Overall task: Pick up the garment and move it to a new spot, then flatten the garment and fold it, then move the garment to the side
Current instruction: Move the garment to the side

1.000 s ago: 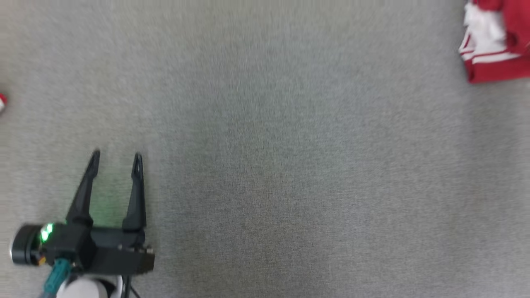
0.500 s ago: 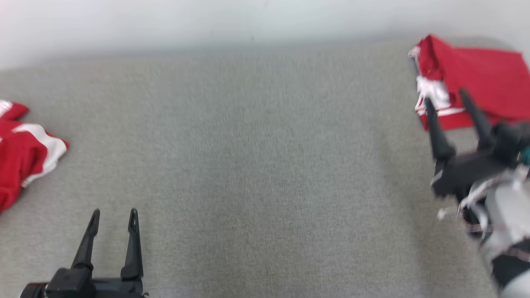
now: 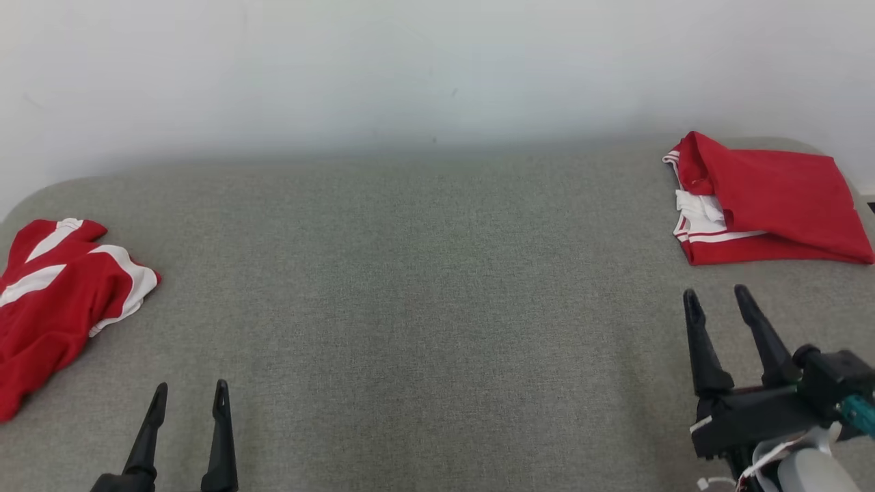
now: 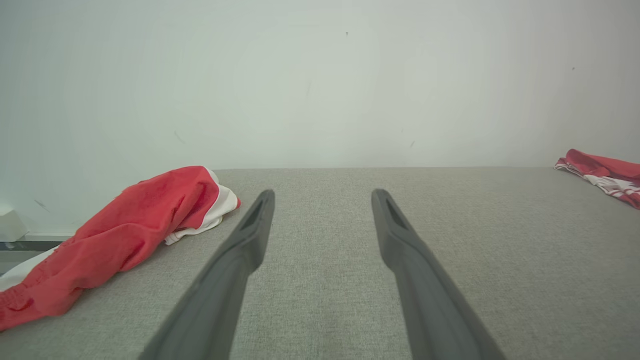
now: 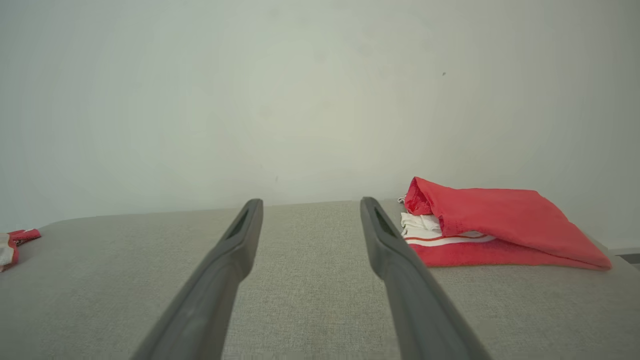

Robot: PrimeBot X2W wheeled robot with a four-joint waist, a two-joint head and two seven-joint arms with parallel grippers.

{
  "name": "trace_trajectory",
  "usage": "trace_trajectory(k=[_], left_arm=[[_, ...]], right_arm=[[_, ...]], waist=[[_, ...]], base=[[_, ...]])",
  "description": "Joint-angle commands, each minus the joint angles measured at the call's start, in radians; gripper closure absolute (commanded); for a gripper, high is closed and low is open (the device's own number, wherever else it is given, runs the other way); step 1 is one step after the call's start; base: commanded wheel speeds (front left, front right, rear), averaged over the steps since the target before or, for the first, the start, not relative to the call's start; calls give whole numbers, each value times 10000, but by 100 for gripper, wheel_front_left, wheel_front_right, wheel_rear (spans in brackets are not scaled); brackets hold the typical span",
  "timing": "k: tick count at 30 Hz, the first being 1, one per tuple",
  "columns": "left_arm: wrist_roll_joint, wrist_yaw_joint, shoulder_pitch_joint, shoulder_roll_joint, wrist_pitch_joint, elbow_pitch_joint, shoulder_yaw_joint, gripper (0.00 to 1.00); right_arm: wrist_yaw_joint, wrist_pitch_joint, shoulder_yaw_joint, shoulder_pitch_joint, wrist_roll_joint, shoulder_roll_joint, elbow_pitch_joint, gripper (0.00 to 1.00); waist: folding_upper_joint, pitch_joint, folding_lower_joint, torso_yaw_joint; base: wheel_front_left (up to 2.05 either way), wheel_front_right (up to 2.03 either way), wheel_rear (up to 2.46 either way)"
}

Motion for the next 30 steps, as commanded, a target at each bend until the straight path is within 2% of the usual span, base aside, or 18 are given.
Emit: trace_trajectory(k=[1,19,30], left_arm=[[21,-13,144,-32,-28,66,10,0],[-63,-69,423,-136,-28,334,-48,0],[-33,-94,445,-127,-28,290,-46,0]], right_arm=[[-29,3,-99,297,-91,136,-127,0],[-29,152,-996,2158,-763,1266,-1061,0],[-29,272,-1031,2276,-851,1432,-1171,0]], waist=[[2,-86,2,32],[2,-544,2,361],[2,-594,2,391]], base=[[0,0,0],[0,0,0],[0,0,0]])
